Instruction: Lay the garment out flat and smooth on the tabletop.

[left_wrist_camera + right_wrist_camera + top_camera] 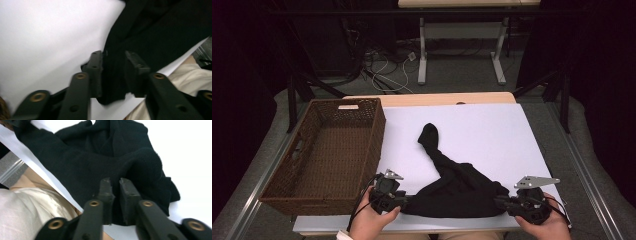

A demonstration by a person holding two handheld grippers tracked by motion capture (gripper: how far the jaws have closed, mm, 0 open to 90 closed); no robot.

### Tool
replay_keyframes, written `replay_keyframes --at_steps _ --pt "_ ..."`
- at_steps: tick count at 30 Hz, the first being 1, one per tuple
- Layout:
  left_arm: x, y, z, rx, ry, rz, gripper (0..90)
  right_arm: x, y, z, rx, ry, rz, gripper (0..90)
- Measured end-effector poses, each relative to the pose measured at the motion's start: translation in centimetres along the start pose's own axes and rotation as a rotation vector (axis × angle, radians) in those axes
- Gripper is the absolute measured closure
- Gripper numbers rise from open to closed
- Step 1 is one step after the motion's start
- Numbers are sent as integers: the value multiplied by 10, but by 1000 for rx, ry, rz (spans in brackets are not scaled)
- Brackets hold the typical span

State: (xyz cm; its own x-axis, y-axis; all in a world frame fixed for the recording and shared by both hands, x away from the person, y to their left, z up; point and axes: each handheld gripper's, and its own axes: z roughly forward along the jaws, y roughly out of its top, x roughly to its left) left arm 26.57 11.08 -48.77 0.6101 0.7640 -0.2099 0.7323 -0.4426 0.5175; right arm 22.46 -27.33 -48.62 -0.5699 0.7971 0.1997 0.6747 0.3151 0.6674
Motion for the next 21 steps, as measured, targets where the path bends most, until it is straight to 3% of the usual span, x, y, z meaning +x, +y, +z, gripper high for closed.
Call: replay_keyframes --at_steps 4,10,21 --pt "-2 11 -5 -24 22 7 545 -2 6 -7 -27 12 10 689" --pt "-4 33 -5 -42 32 33 471 -7 23 -14 -60 11 -7 598" --pt "-2 71 19 -62 41 55 356 -18 64 18 -66 5 -95 518"
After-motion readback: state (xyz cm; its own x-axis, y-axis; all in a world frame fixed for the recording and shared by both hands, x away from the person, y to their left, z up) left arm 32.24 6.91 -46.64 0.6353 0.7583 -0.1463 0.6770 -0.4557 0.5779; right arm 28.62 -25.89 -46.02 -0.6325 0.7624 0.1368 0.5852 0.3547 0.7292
